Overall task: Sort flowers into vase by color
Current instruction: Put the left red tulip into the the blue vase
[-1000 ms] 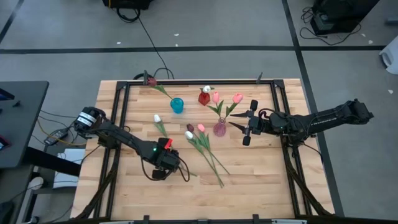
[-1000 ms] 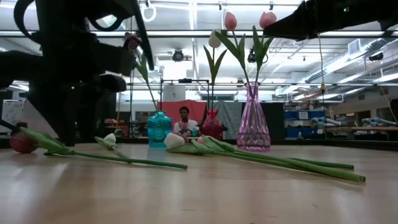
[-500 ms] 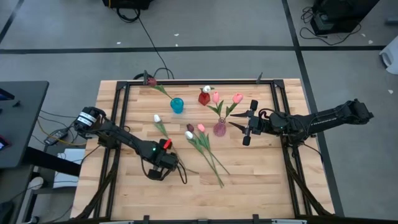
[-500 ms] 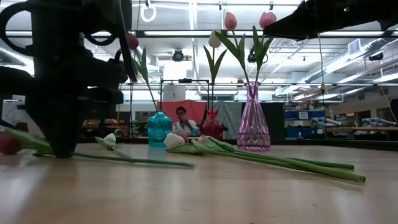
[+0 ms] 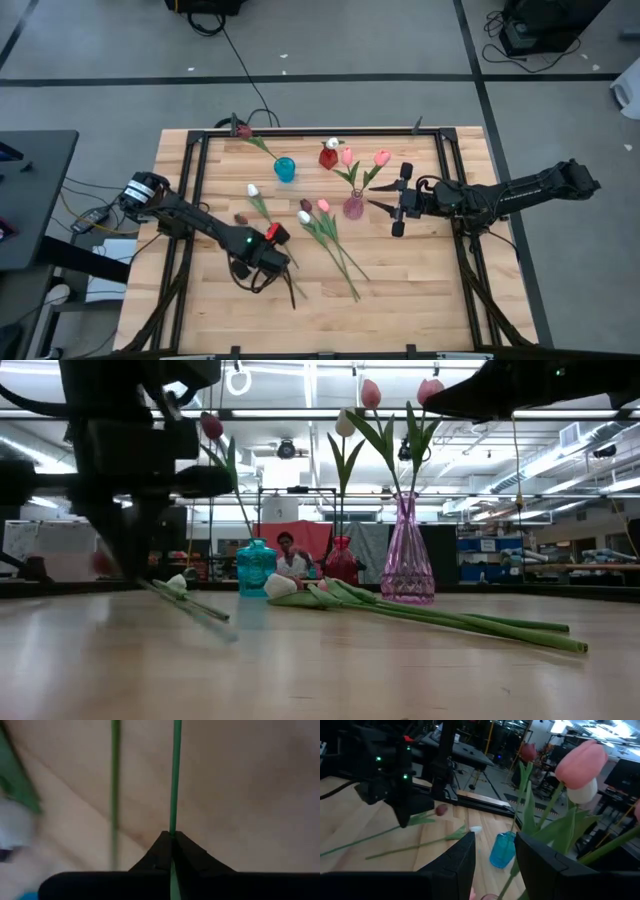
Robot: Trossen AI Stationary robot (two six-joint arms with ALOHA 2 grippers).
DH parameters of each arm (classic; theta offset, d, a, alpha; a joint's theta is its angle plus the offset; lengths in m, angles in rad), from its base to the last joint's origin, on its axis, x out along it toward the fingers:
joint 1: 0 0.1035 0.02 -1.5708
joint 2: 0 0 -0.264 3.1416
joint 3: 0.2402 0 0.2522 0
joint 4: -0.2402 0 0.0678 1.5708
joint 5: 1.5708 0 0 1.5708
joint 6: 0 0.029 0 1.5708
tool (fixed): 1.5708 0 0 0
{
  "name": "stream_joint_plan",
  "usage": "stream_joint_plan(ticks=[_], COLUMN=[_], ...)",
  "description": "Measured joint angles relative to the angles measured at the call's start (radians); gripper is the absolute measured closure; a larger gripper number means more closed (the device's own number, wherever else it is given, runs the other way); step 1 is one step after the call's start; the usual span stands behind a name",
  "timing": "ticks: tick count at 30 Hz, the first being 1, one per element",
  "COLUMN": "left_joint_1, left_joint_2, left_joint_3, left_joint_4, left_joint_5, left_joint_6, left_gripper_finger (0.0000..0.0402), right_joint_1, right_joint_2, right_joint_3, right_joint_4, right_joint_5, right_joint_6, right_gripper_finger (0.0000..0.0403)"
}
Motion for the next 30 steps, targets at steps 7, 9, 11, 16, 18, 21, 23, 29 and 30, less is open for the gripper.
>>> stream_joint_plan(ticks=[7, 9, 11, 16, 18, 21, 23, 29, 30], left_joint_1=[0.002, 0.009, 0.016, 0.035, 0.045, 0.054, 0.055, 0.052, 0.050], left_joint_2=[0.000, 0.000, 0.000, 0.000, 0.000, 0.000, 0.000, 0.000, 0.000], left_joint_3=[0.000, 0.000, 0.000, 0.000, 0.000, 0.000, 0.000, 0.001, 0.006], left_joint_4=[0.003, 0.005, 0.008, 0.020, 0.028, 0.034, 0.040, 0.059, 0.053], left_joint_5=[-0.244, -0.281, -0.308, -0.321, -0.321, -0.320, -0.308, -0.312, -0.330], left_joint_6=[0.326, 0.390, 0.437, 0.505, 0.504, 0.473, 0.446, 0.345, 0.310], left_gripper_finger=[0.0388, 0.0388, 0.0388, 0.0387, 0.0385, 0.0370, 0.0349, 0.0262, 0.0249], right_joint_1=[0.000, 0.000, 0.000, 0.000, 0.000, 0.000, 0.000, 0.000, 0.000], right_joint_2=[0.000, 0.000, 0.000, 0.000, 0.000, 0.000, 0.000, 0.000, 0.000], right_joint_3=[0.000, 0.000, 0.000, 0.000, 0.000, 0.000, 0.000, 0.000, 0.000], right_joint_4=[0.008, 0.015, 0.016, 0.025, 0.033, 0.036, 0.036, 0.036, 0.035], right_joint_5=[0.000, 0.000, 0.000, 0.000, 0.000, 0.000, 0.000, 0.000, 0.000], right_joint_6=[0.000, 0.000, 0.000, 0.000, 0.000, 0.007, 0.010, 0.018, 0.018], right_gripper_finger=[0.0253, 0.0253, 0.0253, 0.0253, 0.0253, 0.0253, 0.0253, 0.0253, 0.0253])
